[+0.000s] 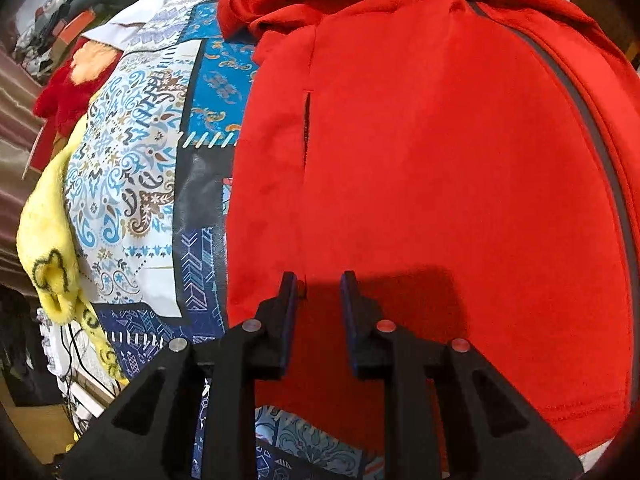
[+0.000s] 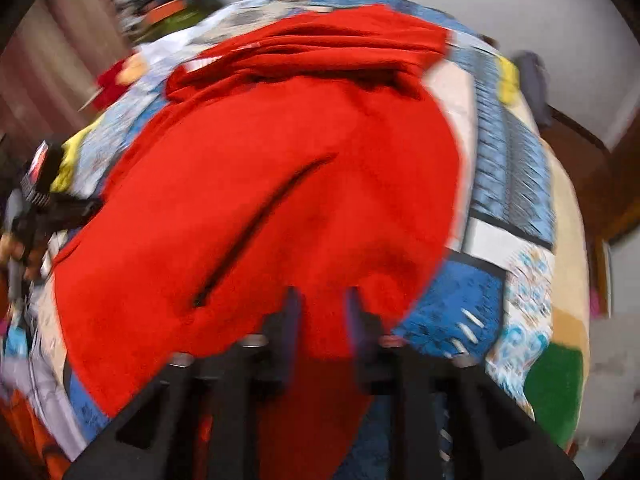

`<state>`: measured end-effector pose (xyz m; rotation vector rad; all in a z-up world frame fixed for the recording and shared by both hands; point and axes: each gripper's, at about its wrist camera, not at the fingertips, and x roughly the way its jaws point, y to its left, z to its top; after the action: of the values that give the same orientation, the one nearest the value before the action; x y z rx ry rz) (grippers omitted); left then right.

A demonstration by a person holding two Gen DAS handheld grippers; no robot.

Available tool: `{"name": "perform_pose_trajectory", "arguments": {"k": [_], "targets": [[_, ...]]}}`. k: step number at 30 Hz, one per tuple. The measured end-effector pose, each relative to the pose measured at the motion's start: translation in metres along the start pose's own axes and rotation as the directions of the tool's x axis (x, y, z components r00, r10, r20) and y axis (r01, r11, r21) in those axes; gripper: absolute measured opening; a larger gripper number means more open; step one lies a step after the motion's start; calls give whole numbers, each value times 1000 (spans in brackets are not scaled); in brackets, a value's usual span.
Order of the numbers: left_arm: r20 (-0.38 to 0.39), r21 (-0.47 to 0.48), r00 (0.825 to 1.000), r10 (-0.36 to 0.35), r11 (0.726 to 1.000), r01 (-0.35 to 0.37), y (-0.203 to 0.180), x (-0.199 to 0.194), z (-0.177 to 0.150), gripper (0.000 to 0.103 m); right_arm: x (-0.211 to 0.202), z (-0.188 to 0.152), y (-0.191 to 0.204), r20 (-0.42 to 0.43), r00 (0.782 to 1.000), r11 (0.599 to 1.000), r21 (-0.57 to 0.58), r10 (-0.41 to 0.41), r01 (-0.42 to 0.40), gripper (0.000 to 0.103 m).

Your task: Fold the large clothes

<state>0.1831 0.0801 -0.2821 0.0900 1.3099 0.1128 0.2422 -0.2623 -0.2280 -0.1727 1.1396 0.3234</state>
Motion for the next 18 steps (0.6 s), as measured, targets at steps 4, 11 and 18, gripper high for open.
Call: {"name": "perform_pose_trajectory", "arguments": {"k": [4, 11, 18], "targets": [[13, 15, 1000, 16, 1000, -16, -3, 4, -2, 21, 25, -7, -51, -89, 973, 947, 261, 215, -186, 103], [16, -16, 1000, -11, 1000, 12, 4, 3, -4, 21, 13, 4, -32, -68, 946, 928, 230, 317, -294, 101], [9, -51, 1000, -24, 998, 25, 6, 4, 0, 21, 30, 22, -26, -24, 928, 869, 360, 372, -339, 100]]}}
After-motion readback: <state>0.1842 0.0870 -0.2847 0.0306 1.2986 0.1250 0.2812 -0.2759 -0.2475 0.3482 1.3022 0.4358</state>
